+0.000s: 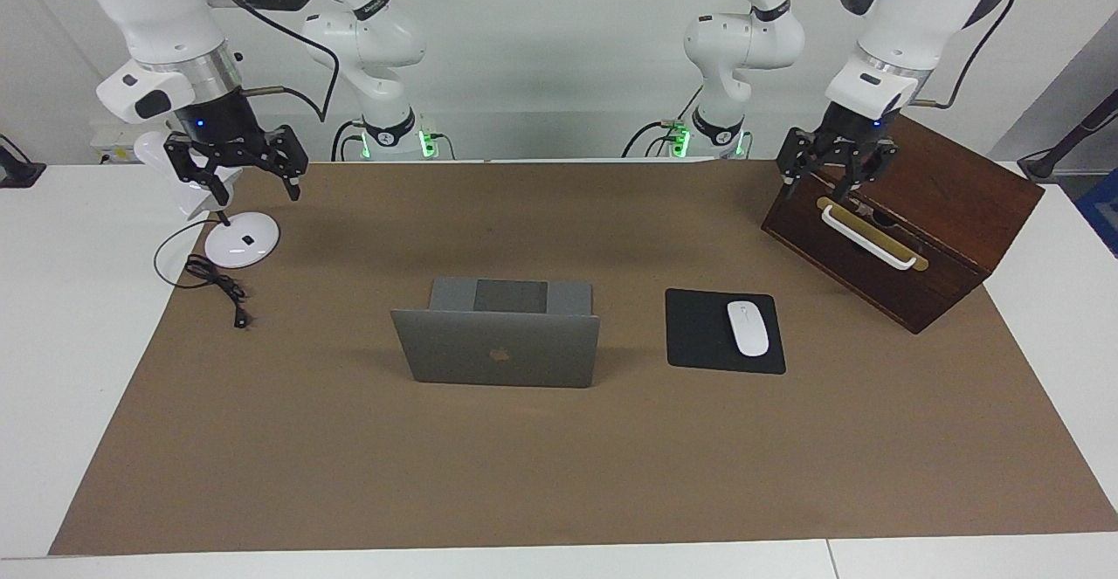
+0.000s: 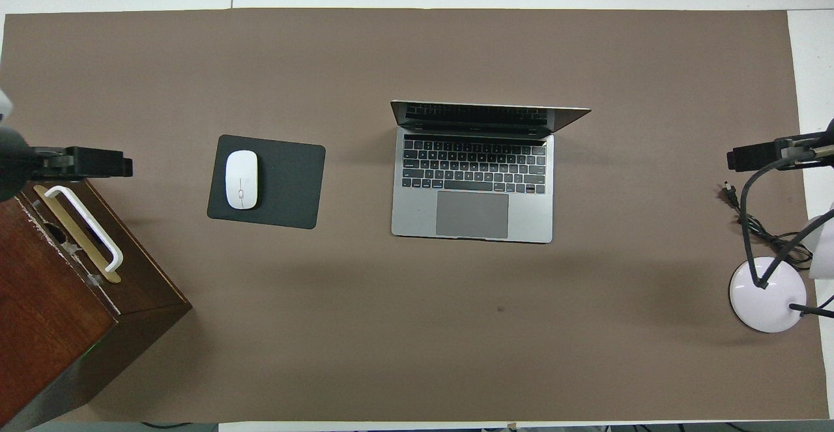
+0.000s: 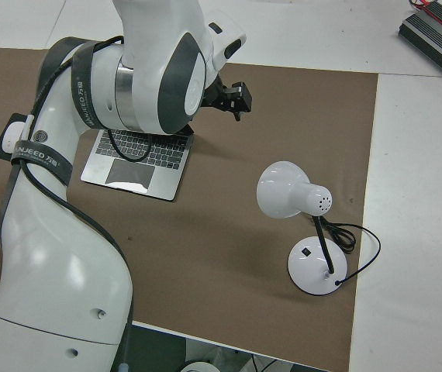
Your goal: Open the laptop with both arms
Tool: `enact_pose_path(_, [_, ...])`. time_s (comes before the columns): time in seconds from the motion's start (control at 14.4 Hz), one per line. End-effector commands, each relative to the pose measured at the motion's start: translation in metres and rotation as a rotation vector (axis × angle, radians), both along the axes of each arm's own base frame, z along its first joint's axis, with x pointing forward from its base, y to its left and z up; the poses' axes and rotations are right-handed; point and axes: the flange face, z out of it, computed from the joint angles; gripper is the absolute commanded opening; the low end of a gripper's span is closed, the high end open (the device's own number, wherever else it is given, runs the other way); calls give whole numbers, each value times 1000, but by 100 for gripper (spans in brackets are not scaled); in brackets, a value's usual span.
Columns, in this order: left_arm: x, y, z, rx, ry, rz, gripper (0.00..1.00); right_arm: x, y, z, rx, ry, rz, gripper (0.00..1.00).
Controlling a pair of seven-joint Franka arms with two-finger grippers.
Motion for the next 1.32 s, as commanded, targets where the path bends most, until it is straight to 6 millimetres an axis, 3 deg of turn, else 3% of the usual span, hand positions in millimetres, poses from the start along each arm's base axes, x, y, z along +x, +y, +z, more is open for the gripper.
enact_pose_path(0.0, [3,34,23,17,-12,50,100,-2,0,-2,-7,-14,20,100])
enact_pose_path(0.21, [6,50,35,17,18,74,100,-3,-3,-2,-8,-12,17,100])
enact_pose_path(0.48, [8,52,39,17,53,76,100,-3,-3,-2,-8,-12,19,100])
enact_pose_path(0.62, [14,52,25,15,110,74,100,-3,-3,-3,-8,-11,19,100])
enact_pose_path(0.9, [26,50,17,17,136,66,100,-3,-3,-7,-7,-8,17,100])
enact_pose_path(1.25, [22,44,-2,53,182,55,100,-3,-3,-6,-7,-9,17,100])
